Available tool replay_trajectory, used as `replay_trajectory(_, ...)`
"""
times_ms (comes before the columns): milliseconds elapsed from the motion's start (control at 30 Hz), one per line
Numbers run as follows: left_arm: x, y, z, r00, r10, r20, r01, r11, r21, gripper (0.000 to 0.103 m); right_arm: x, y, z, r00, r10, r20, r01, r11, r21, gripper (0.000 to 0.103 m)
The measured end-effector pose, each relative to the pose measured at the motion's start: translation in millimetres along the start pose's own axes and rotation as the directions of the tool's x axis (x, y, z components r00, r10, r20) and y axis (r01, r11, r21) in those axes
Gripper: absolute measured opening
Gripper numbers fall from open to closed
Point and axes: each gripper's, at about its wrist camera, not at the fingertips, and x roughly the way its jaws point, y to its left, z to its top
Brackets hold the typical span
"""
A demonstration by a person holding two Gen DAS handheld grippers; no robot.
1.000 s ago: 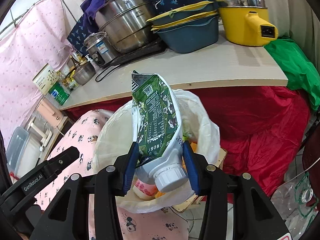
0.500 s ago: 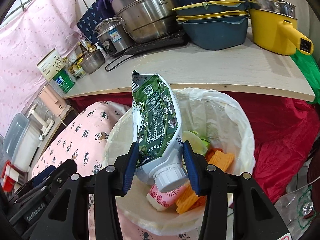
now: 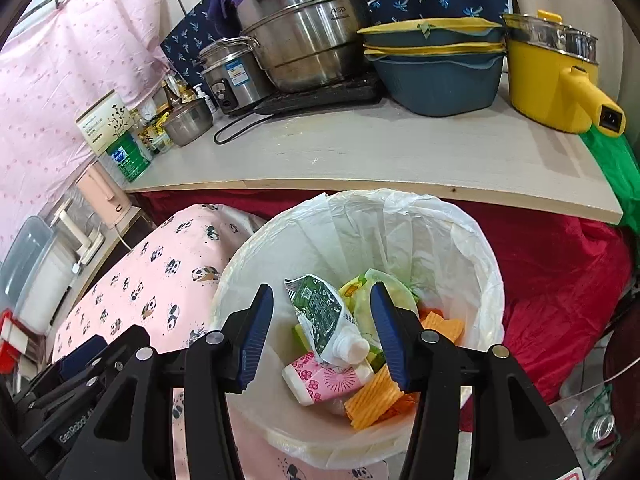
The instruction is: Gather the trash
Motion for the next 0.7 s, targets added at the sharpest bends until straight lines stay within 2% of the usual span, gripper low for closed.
replay_trajectory(467, -34.0, -8.1, -17.1, 0.999, 0.043, 0.026, -0.044, 0.998, 0.039, 0.081, -48.7, 3.3, -15.7, 1.0, -0.025, 0.016, 0.027, 0.993, -0.111, 0.08)
replay_trajectory(700, -47.7, -9.4, -30.2, 0.997, 0.069, 0.032, -0.07, 0.996, 0.057, 0.082, -68.8, 5.6, -27.4, 0.998, -0.044, 0.033, 0.049, 0.984, -0.17, 0.084)
